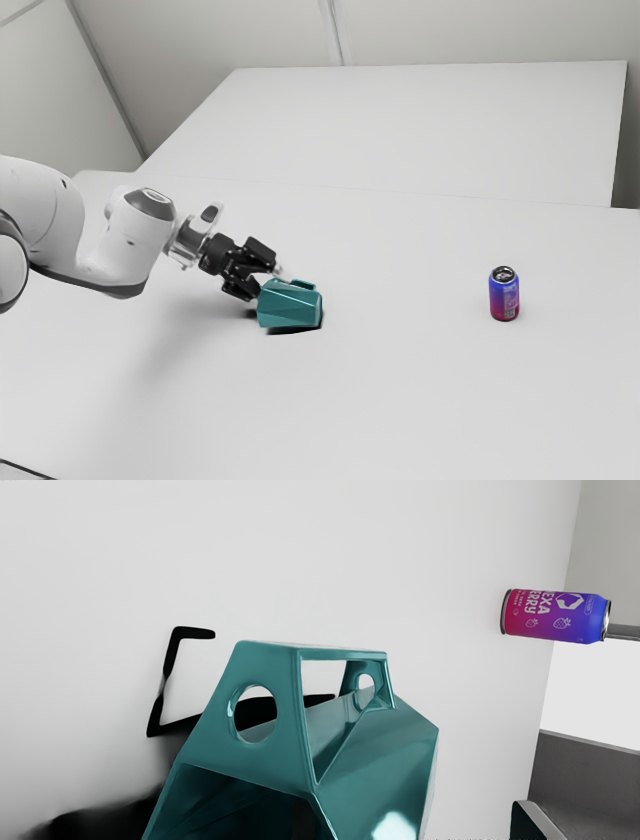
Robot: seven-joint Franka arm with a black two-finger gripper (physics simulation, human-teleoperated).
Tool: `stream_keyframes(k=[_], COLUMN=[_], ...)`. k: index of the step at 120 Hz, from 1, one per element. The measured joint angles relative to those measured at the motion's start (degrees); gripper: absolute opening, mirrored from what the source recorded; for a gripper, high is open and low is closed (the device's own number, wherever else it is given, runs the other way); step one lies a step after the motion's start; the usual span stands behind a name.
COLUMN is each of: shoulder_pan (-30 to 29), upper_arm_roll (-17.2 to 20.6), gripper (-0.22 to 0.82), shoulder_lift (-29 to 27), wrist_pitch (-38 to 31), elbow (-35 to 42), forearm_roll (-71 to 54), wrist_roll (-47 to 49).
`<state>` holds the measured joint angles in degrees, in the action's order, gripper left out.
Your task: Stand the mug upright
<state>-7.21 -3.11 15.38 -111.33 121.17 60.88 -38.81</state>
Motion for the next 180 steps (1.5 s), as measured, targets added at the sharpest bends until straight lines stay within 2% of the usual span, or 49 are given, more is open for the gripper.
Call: stream_keyframes(k=[8,18,30,45,74,92,103,121,136,180], shoulder_pan=[0.0,0.0,0.0,0.0,0.2,0.5,0.8,0.7,1.0,1.9], upper_arm_roll=[0.1,0.1,0.1,0.1,0.2,3.2,4.9,6.7,7.7,8.0], gripper=[0.17,0.03,-0.06,-0.12,-0.16,-0.17,-0.17,-0.18,-0.18,-0.18], shoulder_lift=[0.0,-0.2,-0.5,-1.0,-5.0,-6.1,-6.1,-6.1,-5.3,0.2], wrist_pitch=[0.4,1.2,2.3,3.8,5.7,5.8,4.9,0.2,-4.1,-10.6], elbow=[0.0,-0.2,-0.6,-0.8,-2.9,-13.1,-15.8,-16.0,-15.0,-13.4], forearm_roll=[0.1,0.2,0.3,0.5,-2.5,-21.0,-33.0,-48.3,-56.0,-61.2], wrist_roll=[-0.8,-1.8,-2.7,-3.8,-4.3,-0.8,2.1,6.0,8.8,14.4])
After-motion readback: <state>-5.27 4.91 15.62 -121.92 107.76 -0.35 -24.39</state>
